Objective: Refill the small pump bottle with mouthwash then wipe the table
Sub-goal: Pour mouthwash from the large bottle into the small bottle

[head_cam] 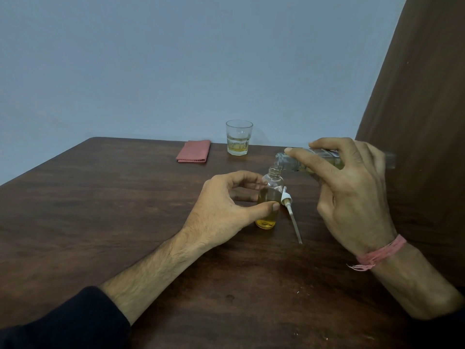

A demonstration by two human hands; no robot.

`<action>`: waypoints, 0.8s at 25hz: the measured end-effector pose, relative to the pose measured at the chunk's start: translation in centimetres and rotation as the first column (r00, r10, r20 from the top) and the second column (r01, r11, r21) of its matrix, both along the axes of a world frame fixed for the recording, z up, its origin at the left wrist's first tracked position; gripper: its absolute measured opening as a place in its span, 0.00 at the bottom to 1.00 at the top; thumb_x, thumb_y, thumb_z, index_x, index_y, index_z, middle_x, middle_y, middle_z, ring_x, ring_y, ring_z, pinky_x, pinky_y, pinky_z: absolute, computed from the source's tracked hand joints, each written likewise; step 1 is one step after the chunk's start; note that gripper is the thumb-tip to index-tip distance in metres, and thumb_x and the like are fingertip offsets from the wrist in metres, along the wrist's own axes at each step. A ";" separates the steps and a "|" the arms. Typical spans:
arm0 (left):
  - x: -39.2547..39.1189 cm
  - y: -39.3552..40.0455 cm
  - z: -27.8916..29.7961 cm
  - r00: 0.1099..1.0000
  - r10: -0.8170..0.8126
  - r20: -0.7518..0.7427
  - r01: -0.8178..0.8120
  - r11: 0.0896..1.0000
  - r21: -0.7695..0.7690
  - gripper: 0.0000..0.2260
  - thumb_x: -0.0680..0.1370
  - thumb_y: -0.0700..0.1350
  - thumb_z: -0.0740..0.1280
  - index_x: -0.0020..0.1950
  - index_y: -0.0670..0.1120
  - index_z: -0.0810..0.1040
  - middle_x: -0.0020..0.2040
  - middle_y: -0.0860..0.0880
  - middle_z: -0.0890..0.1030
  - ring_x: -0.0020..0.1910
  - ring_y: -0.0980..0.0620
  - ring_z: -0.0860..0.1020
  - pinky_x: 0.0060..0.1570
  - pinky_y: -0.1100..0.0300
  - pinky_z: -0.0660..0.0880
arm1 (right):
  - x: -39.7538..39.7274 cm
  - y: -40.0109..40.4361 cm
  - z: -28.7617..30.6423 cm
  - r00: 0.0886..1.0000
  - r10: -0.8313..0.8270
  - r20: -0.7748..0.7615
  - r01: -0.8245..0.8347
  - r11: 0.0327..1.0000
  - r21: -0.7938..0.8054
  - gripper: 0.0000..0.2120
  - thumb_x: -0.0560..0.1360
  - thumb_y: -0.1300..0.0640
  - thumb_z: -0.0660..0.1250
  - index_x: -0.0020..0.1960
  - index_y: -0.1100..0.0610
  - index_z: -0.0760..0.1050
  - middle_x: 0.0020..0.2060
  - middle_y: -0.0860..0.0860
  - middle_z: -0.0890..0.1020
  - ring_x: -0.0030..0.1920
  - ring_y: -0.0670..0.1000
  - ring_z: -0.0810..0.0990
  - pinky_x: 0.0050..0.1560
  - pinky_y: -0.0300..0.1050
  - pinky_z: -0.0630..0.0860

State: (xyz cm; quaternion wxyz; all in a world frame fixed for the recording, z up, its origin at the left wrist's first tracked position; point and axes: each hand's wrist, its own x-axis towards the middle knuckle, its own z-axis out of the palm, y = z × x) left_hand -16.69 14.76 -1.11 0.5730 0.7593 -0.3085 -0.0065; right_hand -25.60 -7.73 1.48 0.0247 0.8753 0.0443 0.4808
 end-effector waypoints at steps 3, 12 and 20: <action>-0.1 0.0 0.0 1.000 0.000 -0.002 0.000 1.000 -0.001 0.20 0.73 0.53 0.87 0.64 0.55 0.88 0.56 0.58 0.92 0.57 0.62 0.90 0.63 0.61 0.86 | -0.1 0.0 0.0 1.000 0.003 0.001 -0.003 1.000 0.001 0.43 0.68 0.76 0.73 0.76 0.44 0.79 0.66 0.55 0.81 0.63 0.62 0.79 0.71 0.64 0.67; 0.0 0.0 0.0 1.000 -0.003 -0.007 0.003 1.000 -0.008 0.20 0.73 0.52 0.87 0.64 0.55 0.88 0.56 0.58 0.92 0.57 0.61 0.90 0.61 0.63 0.86 | 0.0 0.0 0.0 1.000 0.001 -0.008 -0.001 1.000 0.003 0.43 0.68 0.76 0.73 0.76 0.43 0.79 0.66 0.54 0.80 0.64 0.61 0.79 0.71 0.64 0.66; -0.2 0.0 0.0 1.000 -0.006 -0.012 0.006 1.000 -0.014 0.19 0.74 0.51 0.87 0.63 0.55 0.89 0.55 0.58 0.92 0.57 0.62 0.90 0.61 0.61 0.86 | -0.1 0.1 0.0 1.000 0.006 -0.006 -0.006 1.000 0.009 0.43 0.68 0.76 0.73 0.76 0.43 0.79 0.66 0.54 0.80 0.64 0.61 0.79 0.71 0.64 0.67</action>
